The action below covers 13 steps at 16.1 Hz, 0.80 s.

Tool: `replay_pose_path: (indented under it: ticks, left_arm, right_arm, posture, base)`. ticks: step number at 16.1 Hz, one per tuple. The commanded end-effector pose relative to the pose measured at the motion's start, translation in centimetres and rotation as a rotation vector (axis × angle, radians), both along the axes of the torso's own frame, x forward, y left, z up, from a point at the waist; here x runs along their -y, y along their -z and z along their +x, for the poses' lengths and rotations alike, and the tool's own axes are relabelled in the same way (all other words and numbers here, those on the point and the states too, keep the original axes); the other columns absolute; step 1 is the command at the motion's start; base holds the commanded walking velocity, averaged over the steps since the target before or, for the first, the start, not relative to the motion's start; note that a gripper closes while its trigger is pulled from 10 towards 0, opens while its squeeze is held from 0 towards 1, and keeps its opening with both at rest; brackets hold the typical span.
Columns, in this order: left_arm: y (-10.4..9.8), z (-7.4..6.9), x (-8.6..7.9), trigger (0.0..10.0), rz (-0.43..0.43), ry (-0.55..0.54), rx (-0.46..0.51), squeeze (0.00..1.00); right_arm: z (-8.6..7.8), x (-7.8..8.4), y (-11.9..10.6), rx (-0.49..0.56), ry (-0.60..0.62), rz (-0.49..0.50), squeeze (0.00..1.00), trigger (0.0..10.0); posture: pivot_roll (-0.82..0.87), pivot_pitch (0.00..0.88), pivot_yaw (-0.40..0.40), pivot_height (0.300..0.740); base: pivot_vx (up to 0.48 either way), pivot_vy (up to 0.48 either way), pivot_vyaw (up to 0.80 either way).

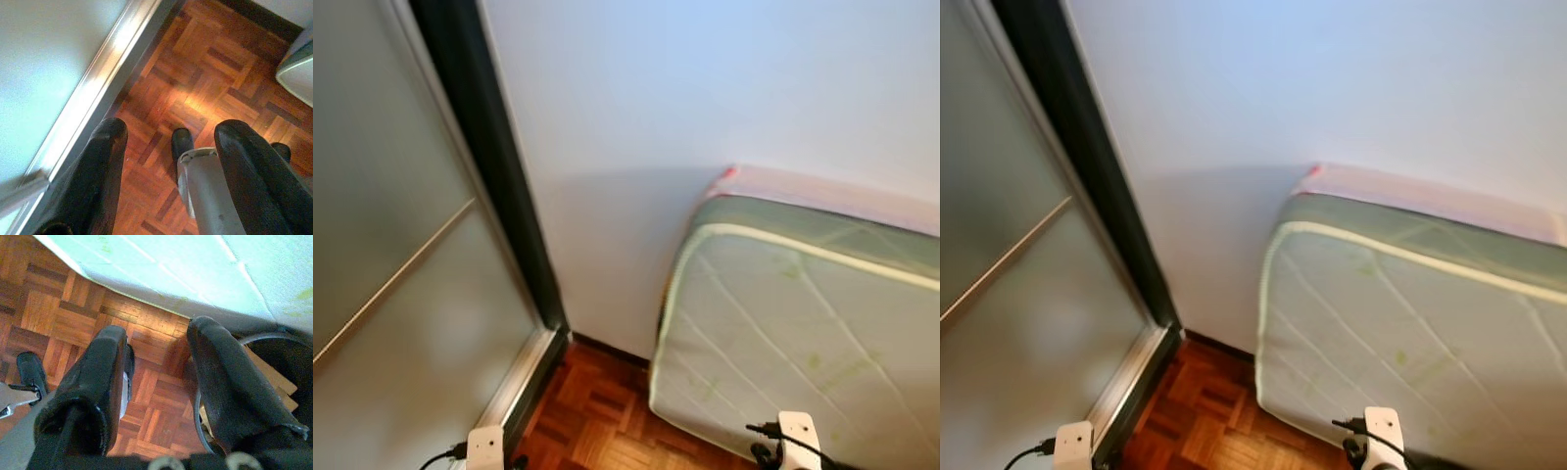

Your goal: Clean up the room

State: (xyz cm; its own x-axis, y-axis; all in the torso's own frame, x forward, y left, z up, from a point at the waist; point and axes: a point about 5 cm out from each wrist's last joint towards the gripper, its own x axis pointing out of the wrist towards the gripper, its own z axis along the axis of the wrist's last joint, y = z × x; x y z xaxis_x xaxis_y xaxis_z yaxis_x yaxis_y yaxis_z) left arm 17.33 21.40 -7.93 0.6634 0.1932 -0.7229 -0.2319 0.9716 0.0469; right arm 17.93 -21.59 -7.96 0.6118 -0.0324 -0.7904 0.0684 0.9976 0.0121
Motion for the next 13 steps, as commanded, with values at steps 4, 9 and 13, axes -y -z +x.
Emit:
replay_pose_path:
  ticks: [4,9,13]
  left_arm:
    - [1.22,-0.58,5.21,10.0,-0.090,0.121,-0.101,0.00]
    - [1.09,-0.33,5.22,10.0,-0.087,0.151,-0.089,0.00]
    - [1.12,-0.41,5.22,10.0,-0.103,0.126,-0.087,0.00]
  right_arm:
    - [3.98,-0.81,-1.77,0.039,0.094,0.088,0.00,10.0]
    - [4.09,-0.88,-1.81,0.033,0.079,0.092,0.00,10.0]
    - [4.08,-0.96,-1.79,0.028,0.065,0.096,0.00,10.0]
  posture:
    - [-0.09,0.000,-0.025,0.740]
    - [-0.08,0.000,-0.024,0.740]
    - [-0.08,0.000,-0.024,0.740]
  base:
    - [0.000,0.000,-0.75]
    - [0.000,0.000,-0.74]
    - [0.000,0.000,-0.74]
